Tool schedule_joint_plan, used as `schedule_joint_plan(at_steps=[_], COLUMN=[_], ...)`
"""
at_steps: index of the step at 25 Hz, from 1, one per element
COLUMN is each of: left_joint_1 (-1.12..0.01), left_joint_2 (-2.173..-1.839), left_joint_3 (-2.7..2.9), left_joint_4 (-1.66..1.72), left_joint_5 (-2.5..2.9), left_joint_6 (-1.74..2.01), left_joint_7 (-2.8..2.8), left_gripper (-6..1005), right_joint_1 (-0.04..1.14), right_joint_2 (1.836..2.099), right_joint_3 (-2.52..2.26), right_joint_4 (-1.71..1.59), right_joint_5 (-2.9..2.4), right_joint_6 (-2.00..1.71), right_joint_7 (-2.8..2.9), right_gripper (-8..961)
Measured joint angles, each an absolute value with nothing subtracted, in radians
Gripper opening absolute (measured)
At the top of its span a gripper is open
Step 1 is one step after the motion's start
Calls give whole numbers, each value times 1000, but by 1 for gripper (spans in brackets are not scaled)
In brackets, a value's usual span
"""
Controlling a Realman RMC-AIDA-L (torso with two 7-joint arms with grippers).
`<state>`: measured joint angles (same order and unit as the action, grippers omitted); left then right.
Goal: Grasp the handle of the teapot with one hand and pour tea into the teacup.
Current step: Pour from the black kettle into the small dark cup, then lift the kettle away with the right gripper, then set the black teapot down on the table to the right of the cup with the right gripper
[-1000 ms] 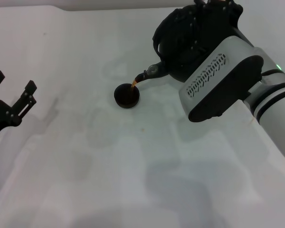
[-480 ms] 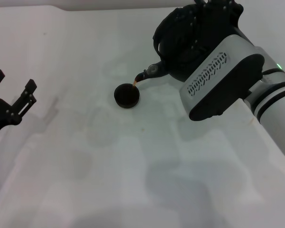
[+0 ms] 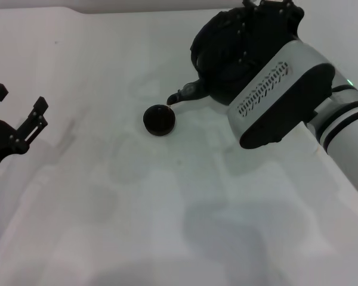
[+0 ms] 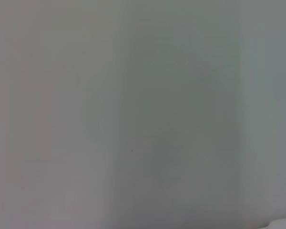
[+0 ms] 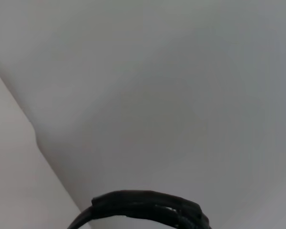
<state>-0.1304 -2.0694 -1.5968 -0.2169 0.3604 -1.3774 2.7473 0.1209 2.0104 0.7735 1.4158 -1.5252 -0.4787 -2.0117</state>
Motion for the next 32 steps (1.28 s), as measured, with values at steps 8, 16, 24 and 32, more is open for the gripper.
schedule_joint_plan(at_steps=[8,16,24,32], left_joint_1=[-130,-131,-150,-162], left_joint_2=[-2068,-2068,-2068,-2068], left_joint_3=[-1597,-1598,-1598,-1608], left_joint_4=[-216,-220,-221,-221], left_joint_5=[350,348,348,348], left_joint_6=[-1367,-1352,-1342,-1328], left_joint_7=[2747,2747,2746,2744], left_gripper=[817,818,818,818], right_joint_1=[91,65,69,51], right_joint_2=[2004,1996,2004,2002], right_joint_3=[917,1183,1469,1537], right_joint_4=[1466,1457,1337,1296], right_joint_5=[-1367,-1323,-1326,-1330], right_joint_6=[-219,105,451,577], right_joint_7=[-2011,-1896,-1828,-1834], right_gripper=[102,102,102,103])
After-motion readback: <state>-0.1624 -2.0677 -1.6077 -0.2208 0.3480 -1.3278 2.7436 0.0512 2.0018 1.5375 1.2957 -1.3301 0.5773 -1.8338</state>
